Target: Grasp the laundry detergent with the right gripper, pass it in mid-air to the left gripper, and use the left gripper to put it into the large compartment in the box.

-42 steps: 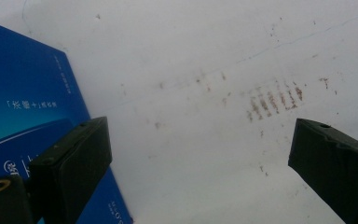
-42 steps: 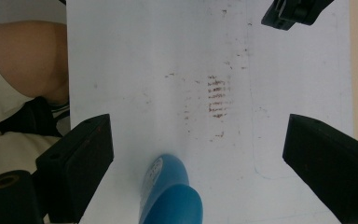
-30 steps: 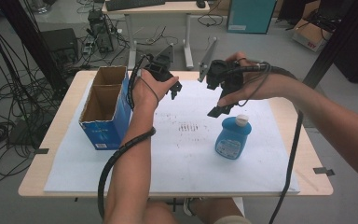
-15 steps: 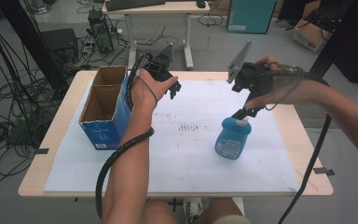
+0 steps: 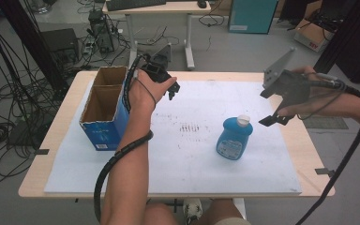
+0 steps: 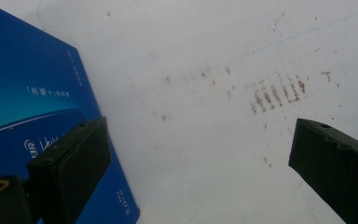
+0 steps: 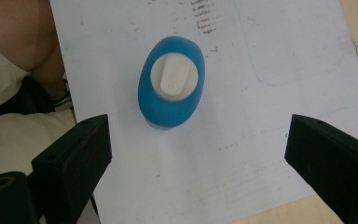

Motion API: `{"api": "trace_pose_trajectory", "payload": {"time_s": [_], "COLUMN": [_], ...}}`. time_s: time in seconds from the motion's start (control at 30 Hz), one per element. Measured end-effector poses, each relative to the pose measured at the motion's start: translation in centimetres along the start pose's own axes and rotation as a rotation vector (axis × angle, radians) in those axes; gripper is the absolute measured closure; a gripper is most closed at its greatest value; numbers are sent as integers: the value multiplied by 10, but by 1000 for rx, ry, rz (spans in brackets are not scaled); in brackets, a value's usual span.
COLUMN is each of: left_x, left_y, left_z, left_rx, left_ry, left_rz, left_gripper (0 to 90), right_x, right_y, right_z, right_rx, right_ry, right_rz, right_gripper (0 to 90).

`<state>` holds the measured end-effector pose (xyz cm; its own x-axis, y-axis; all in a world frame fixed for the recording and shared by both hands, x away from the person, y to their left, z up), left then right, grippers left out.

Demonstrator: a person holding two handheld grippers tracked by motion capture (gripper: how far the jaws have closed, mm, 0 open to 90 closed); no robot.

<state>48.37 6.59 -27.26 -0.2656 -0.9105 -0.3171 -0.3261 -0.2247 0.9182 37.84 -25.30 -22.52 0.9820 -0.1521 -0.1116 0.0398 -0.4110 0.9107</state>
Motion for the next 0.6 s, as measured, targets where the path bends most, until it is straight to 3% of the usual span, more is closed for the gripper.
{"api": "trace_pose_trajectory", "payload": {"time_s": [0.17, 0.33, 0.37, 0.6], "left_x": [1, -1, -1, 2], "left_y": [0, 0, 0, -3], "left_z": [1, 2, 2, 5], "left_rx": [0, 4, 4, 1], "left_ry": [-8, -1, -1, -15], "left_rz": [-3, -2, -2, -4], "left_gripper": [59, 58, 59, 59], "right_x": [0, -1, -1, -5], "right_y": [-3, -8, -8, -31], "right_z": [19, 46, 46, 73], "right_rx": [51, 171, 171, 295], "right_ry": [-28, -73, -73, -101], "right_rz": [5, 12, 12, 31], "right_gripper": [66, 55, 55, 44]}}
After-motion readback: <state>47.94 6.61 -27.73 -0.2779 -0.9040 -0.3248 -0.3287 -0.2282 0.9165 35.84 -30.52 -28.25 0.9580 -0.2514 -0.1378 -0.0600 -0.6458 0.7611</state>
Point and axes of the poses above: each handheld gripper's, and its own axes: y roughly backward along the jaws, z roughly out of its underside, x roughly to its right, the point moved 3 cm from there along -y, roughly forward along the jaws, and after that the axes turned 15 degrees about -z, right-handed, at the moved point
